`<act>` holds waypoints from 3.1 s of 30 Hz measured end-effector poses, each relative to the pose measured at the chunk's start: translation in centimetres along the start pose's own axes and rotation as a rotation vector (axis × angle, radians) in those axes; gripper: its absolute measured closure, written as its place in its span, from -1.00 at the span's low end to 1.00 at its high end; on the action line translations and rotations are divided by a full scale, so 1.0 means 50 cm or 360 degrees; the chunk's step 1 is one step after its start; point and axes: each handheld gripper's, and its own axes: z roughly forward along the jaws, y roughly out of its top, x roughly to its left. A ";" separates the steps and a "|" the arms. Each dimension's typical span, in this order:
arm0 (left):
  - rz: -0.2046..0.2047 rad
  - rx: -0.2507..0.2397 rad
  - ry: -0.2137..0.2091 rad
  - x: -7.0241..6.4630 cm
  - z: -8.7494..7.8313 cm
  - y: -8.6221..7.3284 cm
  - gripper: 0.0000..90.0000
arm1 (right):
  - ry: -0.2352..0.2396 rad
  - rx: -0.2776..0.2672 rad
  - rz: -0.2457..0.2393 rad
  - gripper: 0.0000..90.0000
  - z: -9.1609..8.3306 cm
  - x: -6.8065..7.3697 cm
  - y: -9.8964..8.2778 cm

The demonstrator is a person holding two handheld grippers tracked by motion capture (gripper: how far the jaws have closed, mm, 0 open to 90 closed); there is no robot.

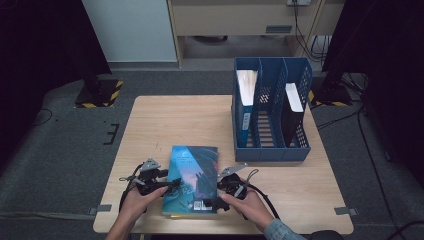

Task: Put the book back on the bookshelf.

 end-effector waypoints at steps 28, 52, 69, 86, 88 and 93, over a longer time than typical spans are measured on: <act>0.0013 0.0032 -0.0006 0.002 0.003 0.007 -0.39 | -0.0073 -0.0131 0.0006 -0.45 -0.013 -0.002 0.039; 0.0022 0.0064 -0.0020 0.006 0.007 0.014 -0.44 | -0.0064 0.0005 0.0046 -0.45 0.018 -0.011 0.080; 0.0080 0.0107 -0.0026 0.004 0.018 0.022 -0.72 | -0.0072 -0.0080 0.0054 -0.38 0.020 -0.012 0.065; -0.0078 0.0152 -0.0134 0.019 0.030 0.026 -0.61 | -0.0113 -0.0030 0.0040 -0.37 0.022 -0.005 0.073; -0.0101 0.0138 -0.0121 0.022 0.026 0.027 -0.50 | -0.0115 -0.0020 0.0051 -0.37 0.022 -0.005 0.075; -0.0040 0.0186 -0.0085 0.029 0.012 0.048 -0.14 | -0.0109 0.0020 0.0043 -0.31 0.024 -0.006 0.085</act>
